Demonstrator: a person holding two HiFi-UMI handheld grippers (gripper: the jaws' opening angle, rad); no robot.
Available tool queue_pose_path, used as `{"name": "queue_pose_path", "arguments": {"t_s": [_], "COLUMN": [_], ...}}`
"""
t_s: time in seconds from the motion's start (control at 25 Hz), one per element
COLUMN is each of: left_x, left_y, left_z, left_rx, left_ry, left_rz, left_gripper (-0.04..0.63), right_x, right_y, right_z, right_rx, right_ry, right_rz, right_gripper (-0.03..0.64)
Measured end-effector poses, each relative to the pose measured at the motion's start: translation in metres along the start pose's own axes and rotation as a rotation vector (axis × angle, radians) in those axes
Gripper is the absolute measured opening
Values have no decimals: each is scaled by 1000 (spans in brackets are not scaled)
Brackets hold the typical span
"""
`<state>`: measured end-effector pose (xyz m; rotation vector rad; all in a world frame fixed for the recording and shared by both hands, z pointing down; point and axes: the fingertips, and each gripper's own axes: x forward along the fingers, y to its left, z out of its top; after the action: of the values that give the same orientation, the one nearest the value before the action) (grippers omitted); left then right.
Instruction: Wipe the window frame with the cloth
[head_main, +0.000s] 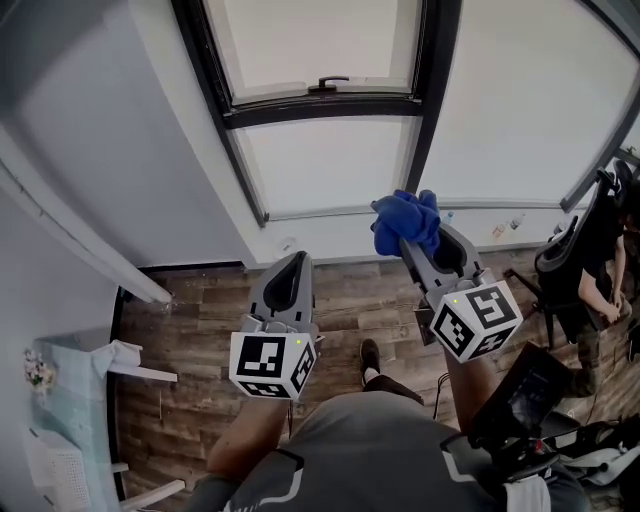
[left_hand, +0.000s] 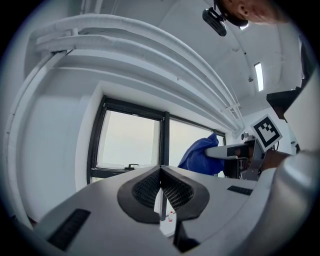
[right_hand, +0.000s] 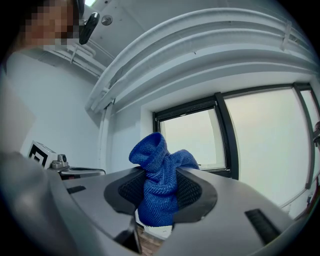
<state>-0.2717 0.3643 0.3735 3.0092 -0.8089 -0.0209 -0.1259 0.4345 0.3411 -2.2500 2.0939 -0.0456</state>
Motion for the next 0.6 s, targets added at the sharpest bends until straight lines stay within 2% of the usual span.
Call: {"name": "queue_pose_path", "arguments": {"t_s": [0.24,0.6], "left_x": [41,142], "left_y": [14,23], "left_z": [8,19], "left_rx": [26,38], "left_ry": [-3,1], "left_rz": [11,7], "left_gripper": [8,8], "right_x": [39,105], "right_y": [-25,-95], "right_z": [5,19], "right_rx": [21,38], "right_ry": [-24,-36], "right_rz": [24,44], "right_gripper": [152,152]}}
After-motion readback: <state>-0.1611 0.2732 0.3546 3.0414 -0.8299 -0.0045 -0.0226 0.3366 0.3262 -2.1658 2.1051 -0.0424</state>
